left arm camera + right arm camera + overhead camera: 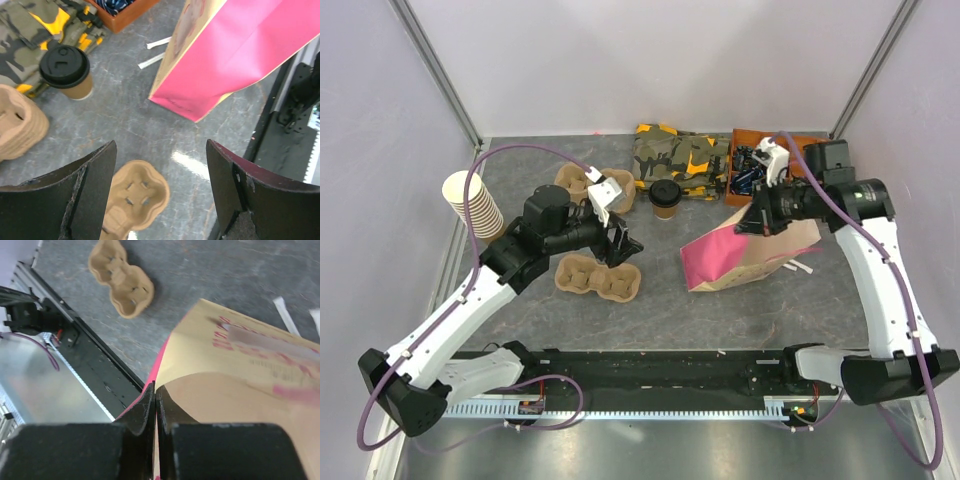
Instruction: Pack the takeout coffee
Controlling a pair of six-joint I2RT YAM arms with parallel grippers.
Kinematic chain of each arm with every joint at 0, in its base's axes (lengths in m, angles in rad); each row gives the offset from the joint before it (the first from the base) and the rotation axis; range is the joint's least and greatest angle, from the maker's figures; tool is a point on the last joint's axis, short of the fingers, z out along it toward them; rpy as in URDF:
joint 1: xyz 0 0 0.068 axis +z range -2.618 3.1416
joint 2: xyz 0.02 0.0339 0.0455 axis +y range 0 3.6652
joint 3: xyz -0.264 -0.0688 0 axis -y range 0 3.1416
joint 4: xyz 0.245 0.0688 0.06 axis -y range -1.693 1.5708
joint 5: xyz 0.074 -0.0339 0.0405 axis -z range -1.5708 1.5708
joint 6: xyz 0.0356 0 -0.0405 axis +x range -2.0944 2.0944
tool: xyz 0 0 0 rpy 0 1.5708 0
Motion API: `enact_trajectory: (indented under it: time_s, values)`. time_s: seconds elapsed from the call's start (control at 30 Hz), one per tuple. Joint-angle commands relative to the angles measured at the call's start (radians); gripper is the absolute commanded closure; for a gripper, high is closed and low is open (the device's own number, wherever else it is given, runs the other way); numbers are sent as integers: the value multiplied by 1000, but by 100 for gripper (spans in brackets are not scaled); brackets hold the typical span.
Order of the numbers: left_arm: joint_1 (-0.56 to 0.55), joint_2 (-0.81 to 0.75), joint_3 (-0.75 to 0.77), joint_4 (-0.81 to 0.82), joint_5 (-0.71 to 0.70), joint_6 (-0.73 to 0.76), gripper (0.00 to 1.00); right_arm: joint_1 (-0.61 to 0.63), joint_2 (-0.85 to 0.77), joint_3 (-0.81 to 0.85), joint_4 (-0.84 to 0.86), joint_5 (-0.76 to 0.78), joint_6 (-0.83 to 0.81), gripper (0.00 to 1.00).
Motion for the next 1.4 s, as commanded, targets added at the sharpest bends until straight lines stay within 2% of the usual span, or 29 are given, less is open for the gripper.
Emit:
enact_trajectory:
  time_s: [0.0,0.1,0.13,0.17,0.33,0.53,0.63,0.77,0.83,0.87,0.9,1.0,1.13,1.37]
  values:
    - [25,19,32,21,39,-111,21,72,32,-23,256,-80,185,91]
    - [41,31,33,23,43,-149,21,105,70,-6,307,-75,211,79]
    - [42,39,35,25,46,-160,21,112,78,0,314,-78,217,66]
    - [42,43,35,32,43,-165,21,119,81,1,331,-80,219,58]
    - [45,65,38,40,42,-180,21,144,92,18,359,-71,223,31]
    - [47,79,46,51,39,-197,21,144,72,115,334,-23,170,26]
    - [49,79,47,57,39,-211,21,142,5,182,327,26,140,25]
    - [53,68,47,55,31,-209,18,141,-75,237,289,216,159,26]
    - [59,62,43,54,25,-212,15,141,-115,229,243,430,156,28]
    - [68,57,41,54,26,-221,14,133,-132,187,238,515,142,29]
    - [73,56,38,55,23,-226,13,126,-150,161,232,666,130,30]
    - [98,49,29,51,20,-251,11,87,-198,75,186,778,119,31]
    - [119,33,14,48,37,-269,10,49,-239,-20,141,827,91,32]
    - [136,3,-13,35,27,-281,11,7,-183,-65,129,744,102,33]
